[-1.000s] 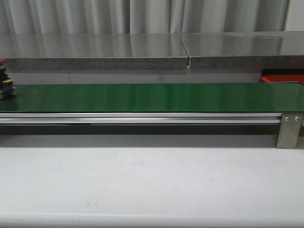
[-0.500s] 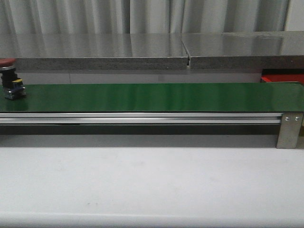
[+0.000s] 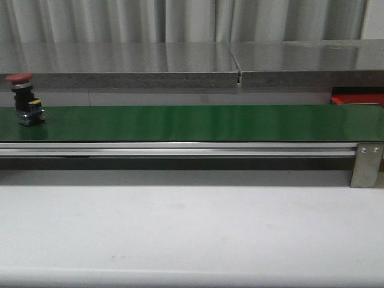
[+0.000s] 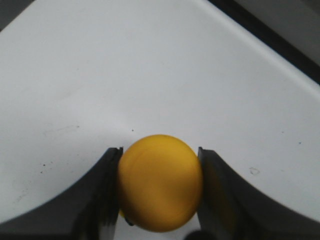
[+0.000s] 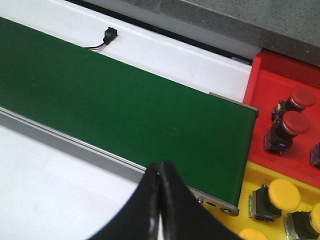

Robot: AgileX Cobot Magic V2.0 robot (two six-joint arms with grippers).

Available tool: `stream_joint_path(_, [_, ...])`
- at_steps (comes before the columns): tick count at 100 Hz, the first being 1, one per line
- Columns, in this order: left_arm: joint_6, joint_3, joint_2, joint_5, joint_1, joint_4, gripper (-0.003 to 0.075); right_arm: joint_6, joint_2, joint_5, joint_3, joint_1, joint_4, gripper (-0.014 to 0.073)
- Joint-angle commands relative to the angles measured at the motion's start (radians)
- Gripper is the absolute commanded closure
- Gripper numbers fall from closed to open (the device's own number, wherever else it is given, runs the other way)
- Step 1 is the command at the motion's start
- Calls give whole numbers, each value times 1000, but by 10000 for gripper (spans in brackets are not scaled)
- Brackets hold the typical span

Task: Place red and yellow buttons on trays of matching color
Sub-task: 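Grasp the yellow button with the left gripper and lift it, then carry the yellow button onto the belt and open the left gripper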

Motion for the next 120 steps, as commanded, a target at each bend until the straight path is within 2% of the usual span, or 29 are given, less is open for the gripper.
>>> stream_joint_path(1, [-7,-30,-141,-18,-2,5,741,-3,-16,-47,-22,3,17,703])
stream_joint_path(47, [-7,-20,-418,279,-6,6,741,-3,-16,-47,-22,3,17,703])
stream_joint_path(90, [2,187,-480,285,-123,-1,741,-3,-16,-47,-22,3,17,703])
stream_joint_path(120, [56,331,-480,144,-196,-1,741,-3,-16,-47,-22,3,17,703])
